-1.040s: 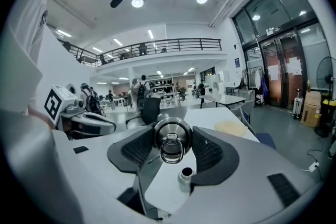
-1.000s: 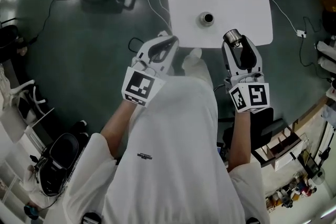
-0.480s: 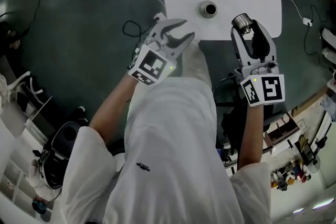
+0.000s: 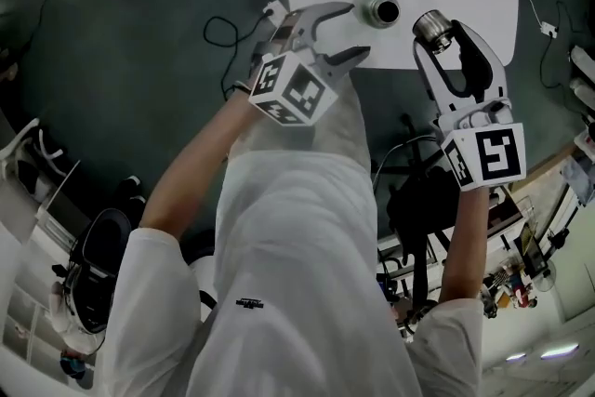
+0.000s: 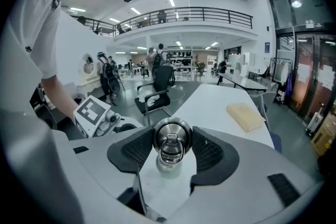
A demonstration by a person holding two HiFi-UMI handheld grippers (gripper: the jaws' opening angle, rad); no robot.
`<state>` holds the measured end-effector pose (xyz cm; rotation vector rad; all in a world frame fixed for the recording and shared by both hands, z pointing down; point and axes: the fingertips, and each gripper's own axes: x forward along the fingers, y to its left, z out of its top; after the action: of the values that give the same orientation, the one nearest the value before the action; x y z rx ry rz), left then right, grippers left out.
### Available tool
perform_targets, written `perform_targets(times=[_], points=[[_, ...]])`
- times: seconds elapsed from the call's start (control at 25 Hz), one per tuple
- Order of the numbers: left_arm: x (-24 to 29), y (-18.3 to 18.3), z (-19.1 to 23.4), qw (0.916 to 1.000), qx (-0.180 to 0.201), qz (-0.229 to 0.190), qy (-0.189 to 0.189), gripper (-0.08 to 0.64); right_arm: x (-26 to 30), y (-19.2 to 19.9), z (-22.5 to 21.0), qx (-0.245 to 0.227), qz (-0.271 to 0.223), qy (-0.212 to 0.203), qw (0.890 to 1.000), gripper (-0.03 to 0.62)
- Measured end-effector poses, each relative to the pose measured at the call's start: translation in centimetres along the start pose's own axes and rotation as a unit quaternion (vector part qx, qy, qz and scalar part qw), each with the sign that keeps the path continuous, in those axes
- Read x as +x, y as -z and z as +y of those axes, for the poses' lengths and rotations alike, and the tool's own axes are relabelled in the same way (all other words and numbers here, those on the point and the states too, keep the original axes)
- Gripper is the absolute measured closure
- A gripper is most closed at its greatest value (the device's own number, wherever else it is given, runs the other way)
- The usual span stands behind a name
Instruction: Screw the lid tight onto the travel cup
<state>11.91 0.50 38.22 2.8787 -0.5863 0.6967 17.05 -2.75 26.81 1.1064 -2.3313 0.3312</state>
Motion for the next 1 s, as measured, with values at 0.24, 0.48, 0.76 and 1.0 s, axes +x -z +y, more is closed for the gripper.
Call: perform_targets(times=[0.24, 0.48, 0.76, 1.0], points=[[3.4, 0.5, -0.5, 0.9999, 0.016, 0.003, 0.004, 0.272, 1.2, 1.7, -0.1, -0.039, 0.059, -0.028, 0.997, 0.364], [5.4, 0.2, 0.0, 0.9996, 0.019, -0.018, 0.001, 0.252, 2.6, 2.7, 0.0, -0.072, 0.115, -0.055, 0.989, 0.364], [7.3, 0.7, 0.7, 0.9995, 0.014, -0.027, 0.009, 0.243, 4.5, 3.8, 0.7, -0.129, 0.164, -0.097, 0.973, 0.364], [7.6, 0.6, 0.8, 0.9990, 0.011, -0.040, 0.018, 0.242, 5.6, 5.3, 1.5, -0.187, 0.220, -0.128, 0.949, 0.364]])
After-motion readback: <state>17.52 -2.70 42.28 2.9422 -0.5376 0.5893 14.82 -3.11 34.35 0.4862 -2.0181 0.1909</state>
